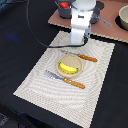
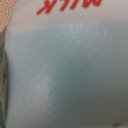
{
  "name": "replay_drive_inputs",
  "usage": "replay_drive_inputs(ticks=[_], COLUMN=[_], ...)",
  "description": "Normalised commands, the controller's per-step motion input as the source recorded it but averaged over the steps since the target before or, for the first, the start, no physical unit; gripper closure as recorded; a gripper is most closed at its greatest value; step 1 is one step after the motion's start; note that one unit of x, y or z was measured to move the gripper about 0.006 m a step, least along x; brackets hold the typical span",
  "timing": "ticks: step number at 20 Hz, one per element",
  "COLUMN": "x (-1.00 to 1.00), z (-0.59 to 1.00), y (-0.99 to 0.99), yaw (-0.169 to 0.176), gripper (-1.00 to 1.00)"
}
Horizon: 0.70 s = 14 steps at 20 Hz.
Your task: Interact with the objects in diverse but meaningful ways.
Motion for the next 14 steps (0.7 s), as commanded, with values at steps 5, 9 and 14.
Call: replay_drive_inputs(ticks=[5,9,14], x=[-0.07,-0.08,-0.10], z=[0.40,0.82,0.89], y=[0.01,0.00,-0.03], yaw=[-0.010,-0.034,-0.001], gripper=[-1.00,-1.00,-1.00])
